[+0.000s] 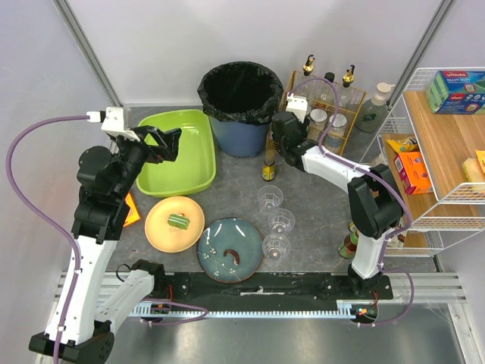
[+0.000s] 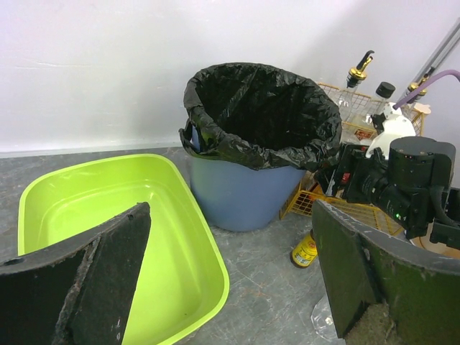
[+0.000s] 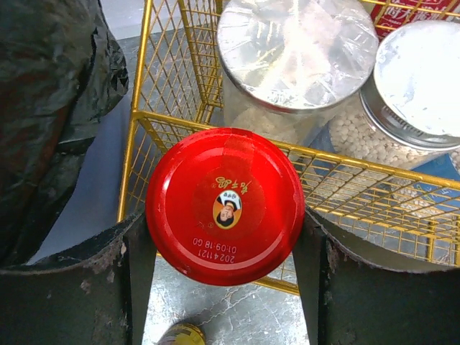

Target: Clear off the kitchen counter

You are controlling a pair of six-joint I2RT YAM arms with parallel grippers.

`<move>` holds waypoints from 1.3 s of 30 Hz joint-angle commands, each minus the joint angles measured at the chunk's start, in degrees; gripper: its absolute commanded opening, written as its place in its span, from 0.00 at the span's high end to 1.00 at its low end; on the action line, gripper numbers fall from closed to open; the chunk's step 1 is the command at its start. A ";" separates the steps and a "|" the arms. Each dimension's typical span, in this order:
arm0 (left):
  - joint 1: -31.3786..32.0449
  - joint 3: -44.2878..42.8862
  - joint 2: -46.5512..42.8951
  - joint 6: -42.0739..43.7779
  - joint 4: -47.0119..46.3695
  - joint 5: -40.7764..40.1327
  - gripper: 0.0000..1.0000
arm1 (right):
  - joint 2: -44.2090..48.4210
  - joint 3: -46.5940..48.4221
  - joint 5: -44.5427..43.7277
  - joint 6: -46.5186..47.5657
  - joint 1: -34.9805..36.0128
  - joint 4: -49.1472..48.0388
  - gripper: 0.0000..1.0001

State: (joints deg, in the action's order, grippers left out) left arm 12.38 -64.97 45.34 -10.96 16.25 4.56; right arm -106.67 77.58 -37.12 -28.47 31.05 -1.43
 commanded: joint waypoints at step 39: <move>0.10 0.02 -0.87 1.38 -1.13 0.89 0.02 | 14.48 -2.87 33.44 11.24 1.65 14.27 0.32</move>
State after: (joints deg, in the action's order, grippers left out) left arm 12.38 -64.97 45.28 -10.83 16.25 4.75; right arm -91.22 75.75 -6.24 -16.25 32.64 13.19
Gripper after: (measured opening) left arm 0.982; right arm 0.684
